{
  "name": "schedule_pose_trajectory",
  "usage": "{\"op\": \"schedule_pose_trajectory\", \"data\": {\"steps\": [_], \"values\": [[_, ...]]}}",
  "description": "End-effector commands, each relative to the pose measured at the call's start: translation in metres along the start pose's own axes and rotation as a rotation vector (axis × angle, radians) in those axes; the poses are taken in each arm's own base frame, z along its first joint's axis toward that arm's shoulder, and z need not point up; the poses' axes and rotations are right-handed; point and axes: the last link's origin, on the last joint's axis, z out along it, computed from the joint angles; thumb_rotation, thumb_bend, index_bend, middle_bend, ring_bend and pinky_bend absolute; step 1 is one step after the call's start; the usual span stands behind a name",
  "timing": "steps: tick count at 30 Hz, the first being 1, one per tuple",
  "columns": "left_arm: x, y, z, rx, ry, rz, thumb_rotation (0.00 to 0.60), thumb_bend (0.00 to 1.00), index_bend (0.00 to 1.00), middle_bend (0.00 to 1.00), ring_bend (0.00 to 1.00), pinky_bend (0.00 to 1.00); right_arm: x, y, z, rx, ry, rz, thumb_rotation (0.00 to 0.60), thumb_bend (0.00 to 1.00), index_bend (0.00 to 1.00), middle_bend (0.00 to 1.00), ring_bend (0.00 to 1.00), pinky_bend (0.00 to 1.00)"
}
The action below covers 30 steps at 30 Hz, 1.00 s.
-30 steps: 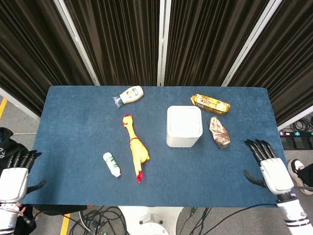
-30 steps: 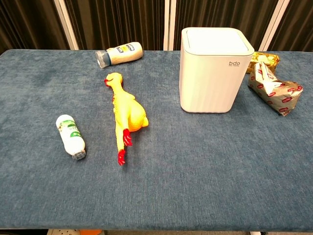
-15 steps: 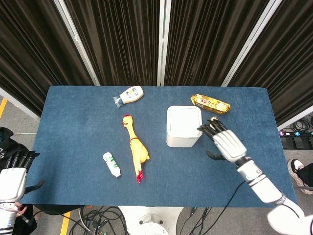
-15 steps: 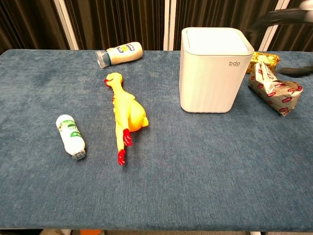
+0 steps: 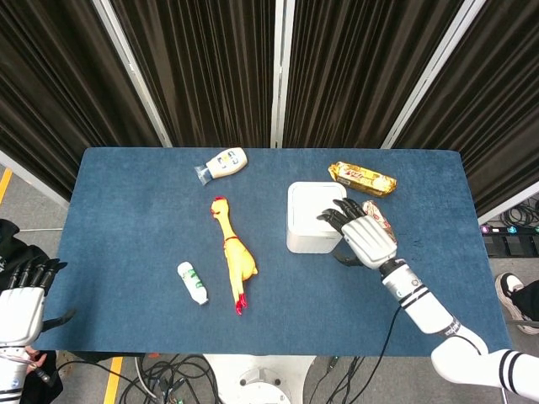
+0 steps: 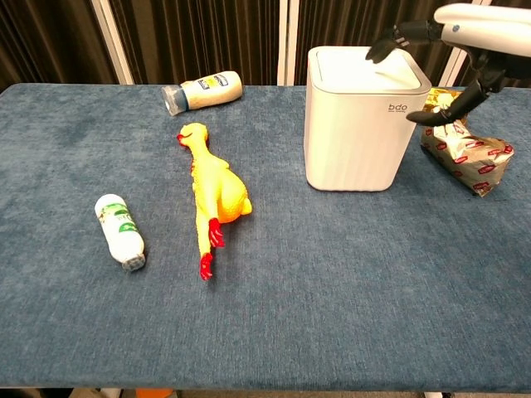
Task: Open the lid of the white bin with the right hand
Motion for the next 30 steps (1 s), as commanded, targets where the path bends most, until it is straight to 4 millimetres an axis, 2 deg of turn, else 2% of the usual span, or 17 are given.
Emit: {"op": "schedule_pose_trajectory", "data": {"steps": [1, 5, 7, 10, 13, 18, 21, 25, 30], "values": [[0.0, 0.0, -0.001, 0.0, 0.002, -0.001, 0.6, 0.0, 0.2, 0.16, 0.07, 0.09, -0.01, 0.002, 0.0, -0.007, -0.05, -0.013, 0.6, 0.23, 0.3, 0.24, 0.0, 0.0], [-0.001, -0.001, -0.002, 0.003, -0.002, 0.0, 0.6, 0.0, 0.2, 0.16, 0.07, 0.09, -0.028, 0.003, 0.002, -0.017, -0.146, -0.043, 0.6, 0.23, 0.37, 0.3, 0.0, 0.0], [-0.001, 0.0, -0.003, 0.001, -0.001, 0.0, 0.6, 0.0, 0.2, 0.16, 0.07, 0.09, -0.029, 0.002, 0.002, -0.019, -0.148, -0.044, 0.6, 0.23, 0.38, 0.3, 0.0, 0.0], [0.0, -0.001, -0.003, -0.003, 0.005, 0.001, 0.6, 0.0, 0.2, 0.16, 0.07, 0.09, -0.014, 0.001, -0.001, -0.026, -0.037, -0.011, 0.6, 0.23, 0.37, 0.27, 0.0, 0.0], [0.002, 0.001, -0.002, -0.013, 0.012, -0.001, 0.6, 0.0, 0.2, 0.16, 0.07, 0.09, 0.005, 0.006, -0.011, -0.04, 0.084, 0.005, 0.6, 0.23, 0.28, 0.21, 0.0, 0.0], [0.002, 0.002, -0.001, -0.028, 0.022, -0.008, 0.6, 0.0, 0.2, 0.16, 0.07, 0.09, 0.03, 0.023, -0.046, -0.099, 0.217, -0.016, 0.6, 0.23, 0.14, 0.15, 0.0, 0.0], [0.002, 0.003, 0.0, -0.033, 0.026, -0.011, 0.6, 0.0, 0.2, 0.16, 0.07, 0.09, 0.035, 0.033, -0.076, -0.154, 0.257, -0.031, 0.6, 0.23, 0.13, 0.14, 0.0, 0.0], [0.003, 0.003, 0.0, -0.037, 0.033, -0.012, 0.6, 0.0, 0.2, 0.16, 0.07, 0.09, 0.029, 0.044, -0.119, -0.231, 0.274, -0.034, 0.6, 0.23, 0.13, 0.14, 0.0, 0.0], [0.001, 0.002, -0.001, -0.035, 0.028, -0.014, 0.6, 0.0, 0.2, 0.16, 0.07, 0.09, 0.009, 0.056, -0.173, -0.349, 0.272, -0.012, 0.6, 0.23, 0.13, 0.14, 0.0, 0.0]]}}
